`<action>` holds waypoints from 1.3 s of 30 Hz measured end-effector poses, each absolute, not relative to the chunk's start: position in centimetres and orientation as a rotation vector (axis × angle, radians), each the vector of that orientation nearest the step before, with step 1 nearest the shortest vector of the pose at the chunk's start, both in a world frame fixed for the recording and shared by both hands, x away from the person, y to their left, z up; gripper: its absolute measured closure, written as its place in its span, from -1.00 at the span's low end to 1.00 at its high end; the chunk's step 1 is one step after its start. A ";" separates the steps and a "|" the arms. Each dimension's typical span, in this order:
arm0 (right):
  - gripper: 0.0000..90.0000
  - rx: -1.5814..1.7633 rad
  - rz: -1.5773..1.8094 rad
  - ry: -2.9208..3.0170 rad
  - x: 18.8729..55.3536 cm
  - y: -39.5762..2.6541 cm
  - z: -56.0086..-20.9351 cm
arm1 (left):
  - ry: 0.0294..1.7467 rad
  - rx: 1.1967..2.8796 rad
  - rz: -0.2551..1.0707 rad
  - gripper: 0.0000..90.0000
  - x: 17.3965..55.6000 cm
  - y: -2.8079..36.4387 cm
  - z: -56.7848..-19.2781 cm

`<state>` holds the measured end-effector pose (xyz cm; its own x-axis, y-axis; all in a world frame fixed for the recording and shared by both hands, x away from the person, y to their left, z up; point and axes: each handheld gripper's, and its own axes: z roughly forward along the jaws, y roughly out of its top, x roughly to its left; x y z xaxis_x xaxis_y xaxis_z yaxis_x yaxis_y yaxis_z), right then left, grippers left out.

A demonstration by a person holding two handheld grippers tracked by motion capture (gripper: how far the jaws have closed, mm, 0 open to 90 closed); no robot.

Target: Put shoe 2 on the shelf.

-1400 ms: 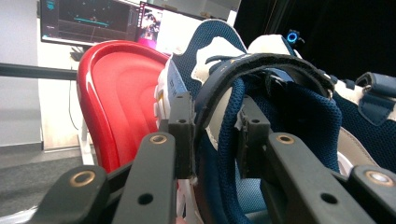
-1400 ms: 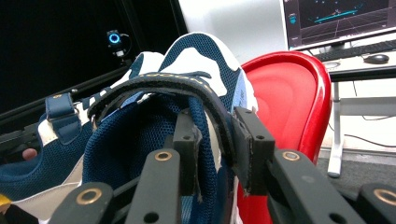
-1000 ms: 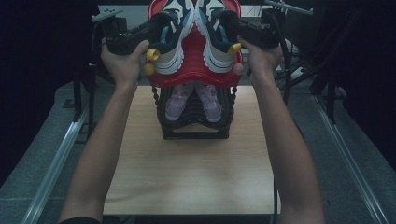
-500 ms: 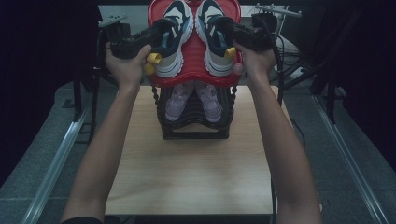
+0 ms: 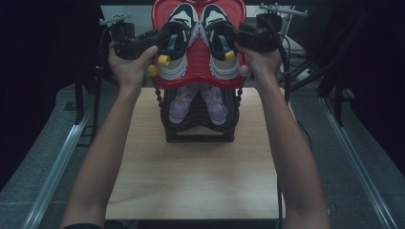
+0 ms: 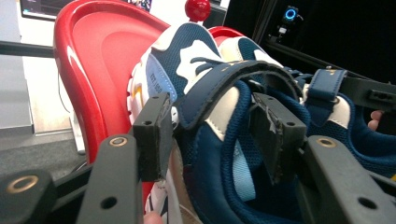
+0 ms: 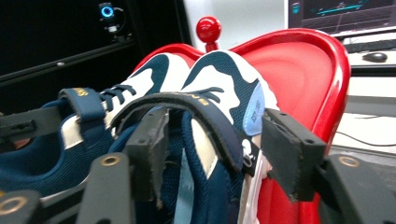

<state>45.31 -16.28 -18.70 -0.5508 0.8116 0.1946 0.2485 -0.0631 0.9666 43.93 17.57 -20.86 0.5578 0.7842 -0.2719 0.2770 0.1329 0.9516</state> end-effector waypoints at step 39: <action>0.01 1.027 1.788 1.703 39.5 -22.4 -20.3 | 0.915 1.486 0.491 0.09 39.2 21.6 -21.3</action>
<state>39.45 -22.40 -20.33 -0.6136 0.7643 0.1985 0.1613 -0.1248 0.9790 39.19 21.61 -21.34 0.5934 0.7759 -0.2142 0.2497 0.0755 0.9654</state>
